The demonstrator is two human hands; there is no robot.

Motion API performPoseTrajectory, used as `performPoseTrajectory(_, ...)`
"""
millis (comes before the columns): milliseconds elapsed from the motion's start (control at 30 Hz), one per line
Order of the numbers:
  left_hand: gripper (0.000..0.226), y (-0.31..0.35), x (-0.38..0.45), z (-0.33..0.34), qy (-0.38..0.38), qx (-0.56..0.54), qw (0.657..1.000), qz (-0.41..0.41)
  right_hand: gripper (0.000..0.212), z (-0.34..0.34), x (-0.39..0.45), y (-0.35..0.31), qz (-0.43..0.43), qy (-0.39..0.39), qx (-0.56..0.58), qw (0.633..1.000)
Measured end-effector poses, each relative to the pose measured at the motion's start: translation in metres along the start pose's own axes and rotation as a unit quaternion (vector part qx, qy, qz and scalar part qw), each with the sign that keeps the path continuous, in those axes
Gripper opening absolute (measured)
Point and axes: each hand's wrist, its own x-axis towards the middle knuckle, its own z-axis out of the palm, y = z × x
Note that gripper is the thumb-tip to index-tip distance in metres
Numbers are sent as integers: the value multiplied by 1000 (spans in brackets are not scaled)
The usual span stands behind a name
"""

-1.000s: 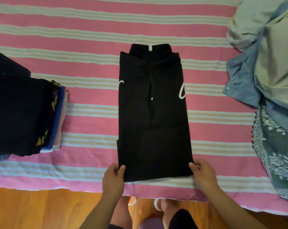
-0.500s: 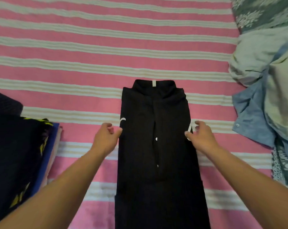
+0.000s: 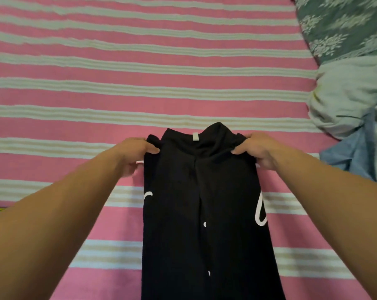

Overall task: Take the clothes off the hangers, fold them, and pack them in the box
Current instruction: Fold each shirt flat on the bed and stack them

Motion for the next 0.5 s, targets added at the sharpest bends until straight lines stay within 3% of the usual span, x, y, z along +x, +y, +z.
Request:
performPoseTrajectory(100,35,5,-38,-7,-30,-20,998,51,36,-7,-30,-10,-54,-19,14,998)
performPoseTrajectory(200,29,-10,-87,-7,-13,-37,992,119,25,-10,-75,1,-141,0,-15,990)
performPoseTrajectory(333,38,-59,-161,4,9,-12,982,187,21,-14,-141,58,-259,46,-165,951)
performPoseTrajectory(433,40,-127,-197,13,42,144,960,235,31,-16,-168,130,-310,25,-267,912)
performPoseTrajectory(500,47,-180,-202,18,52,293,902,314,35,-13,-183,170,-280,3,-358,891)
